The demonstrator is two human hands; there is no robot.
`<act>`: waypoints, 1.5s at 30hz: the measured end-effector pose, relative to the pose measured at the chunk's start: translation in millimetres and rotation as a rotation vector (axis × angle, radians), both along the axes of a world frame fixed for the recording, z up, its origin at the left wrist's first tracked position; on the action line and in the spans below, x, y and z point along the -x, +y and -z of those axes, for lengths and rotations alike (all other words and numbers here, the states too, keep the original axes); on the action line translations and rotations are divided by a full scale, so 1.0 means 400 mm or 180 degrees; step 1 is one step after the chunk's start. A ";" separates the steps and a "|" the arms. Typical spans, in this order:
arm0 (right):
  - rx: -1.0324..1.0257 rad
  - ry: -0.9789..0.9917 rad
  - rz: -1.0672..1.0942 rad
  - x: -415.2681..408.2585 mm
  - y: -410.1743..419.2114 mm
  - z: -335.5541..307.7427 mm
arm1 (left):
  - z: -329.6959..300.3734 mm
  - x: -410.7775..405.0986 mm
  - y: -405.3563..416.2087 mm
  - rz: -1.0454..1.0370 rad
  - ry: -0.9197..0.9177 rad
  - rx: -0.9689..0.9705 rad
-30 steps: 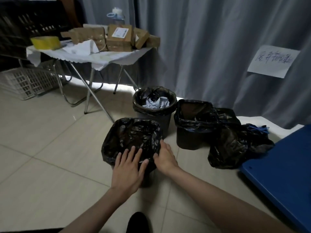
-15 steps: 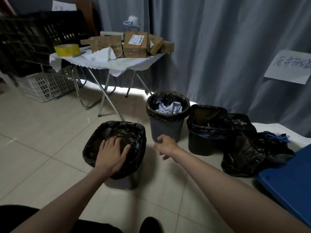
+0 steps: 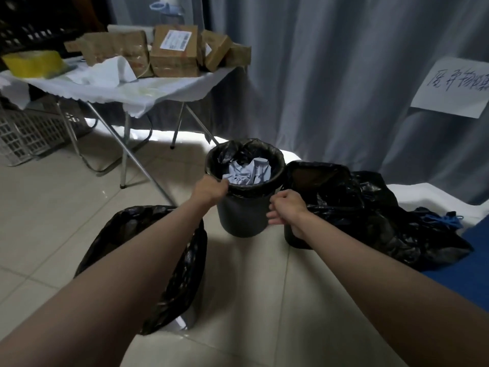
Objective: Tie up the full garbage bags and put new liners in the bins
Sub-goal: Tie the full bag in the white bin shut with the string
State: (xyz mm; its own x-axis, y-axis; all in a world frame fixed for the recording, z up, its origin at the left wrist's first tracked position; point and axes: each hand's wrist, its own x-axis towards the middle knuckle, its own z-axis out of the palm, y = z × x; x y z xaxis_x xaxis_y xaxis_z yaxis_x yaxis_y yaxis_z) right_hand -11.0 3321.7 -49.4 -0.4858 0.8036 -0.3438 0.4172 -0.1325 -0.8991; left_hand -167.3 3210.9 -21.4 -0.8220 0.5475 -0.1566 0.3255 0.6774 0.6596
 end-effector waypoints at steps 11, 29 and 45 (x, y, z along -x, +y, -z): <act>0.0531 0.0476 0.0932 0.191 0.098 0.028 | 0.129 0.117 0.137 -0.0701 -0.0536 -0.0568; 0.0744 0.0565 0.1114 0.087 -0.085 0.027 | 0.061 0.096 -0.031 -0.0119 0.0673 0.0999; -0.0408 -0.0732 0.0665 -0.377 -0.162 0.015 | 0.011 -0.240 -0.121 0.1108 0.0903 0.1032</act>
